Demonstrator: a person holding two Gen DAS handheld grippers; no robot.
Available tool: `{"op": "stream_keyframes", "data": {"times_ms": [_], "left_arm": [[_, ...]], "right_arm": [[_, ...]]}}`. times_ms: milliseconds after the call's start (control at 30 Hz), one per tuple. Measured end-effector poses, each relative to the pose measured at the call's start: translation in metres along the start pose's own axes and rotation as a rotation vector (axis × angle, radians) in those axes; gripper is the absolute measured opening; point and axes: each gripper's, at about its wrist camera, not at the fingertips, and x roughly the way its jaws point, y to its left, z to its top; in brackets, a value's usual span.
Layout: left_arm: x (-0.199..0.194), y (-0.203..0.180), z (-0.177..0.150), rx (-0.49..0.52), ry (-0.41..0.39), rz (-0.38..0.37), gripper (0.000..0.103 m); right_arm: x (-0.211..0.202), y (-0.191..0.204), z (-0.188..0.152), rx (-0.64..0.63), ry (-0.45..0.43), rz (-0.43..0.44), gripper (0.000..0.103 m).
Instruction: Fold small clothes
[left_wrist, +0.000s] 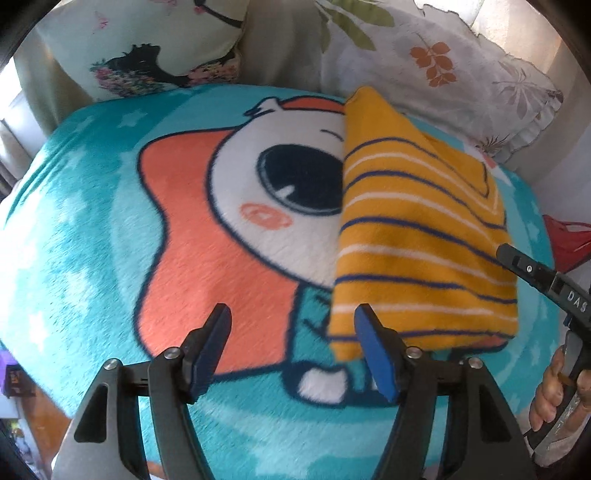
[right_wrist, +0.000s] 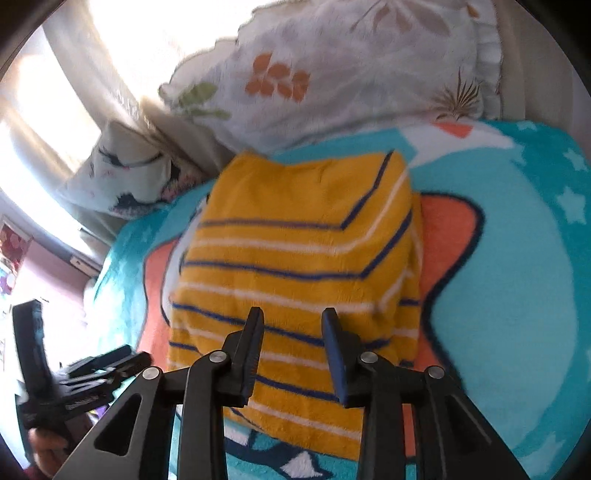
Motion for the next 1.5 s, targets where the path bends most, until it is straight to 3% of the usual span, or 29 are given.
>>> {"op": "stream_keyframes", "data": {"times_ms": [133,267,400,533,633,867,1000,1267,1500], "left_arm": [[0.006,0.001,-0.007,0.023,0.025,0.009,0.068],[0.008,0.004,-0.013,0.052,0.026,-0.030,0.068],[-0.001,0.004,-0.016,0.134,-0.029,-0.034,0.068],[-0.012,0.009,-0.019,0.182,-0.067,-0.039,0.068],[-0.024,0.018,-0.020,0.201,-0.093,-0.038,0.070],[-0.037,0.052,-0.027,0.167,-0.112,-0.017,0.073],[-0.039,0.067,-0.030,0.143,-0.112,-0.013,0.074],[-0.032,0.067,-0.027,0.161,-0.090,-0.064,0.074],[-0.025,0.033,-0.033,0.284,-0.060,-0.140,0.074]], "right_arm": [[-0.006,0.010,-0.023,-0.040,-0.012,-0.086,0.035],[-0.001,0.007,-0.044,-0.067,0.036,-0.280,0.035],[-0.029,0.018,-0.041,-0.038,-0.034,-0.297,0.035],[-0.037,0.060,-0.007,-0.106,-0.137,-0.287,0.035],[-0.011,0.089,0.017,-0.141,-0.144,-0.232,0.035],[0.101,0.118,0.057,-0.206,-0.017,-0.313,0.035],[0.122,0.125,0.066,-0.238,0.008,-0.348,0.037],[0.071,0.114,0.049,-0.178,-0.025,-0.323,0.042],[-0.001,0.074,-0.022,-0.015,-0.072,-0.373,0.047]]}}
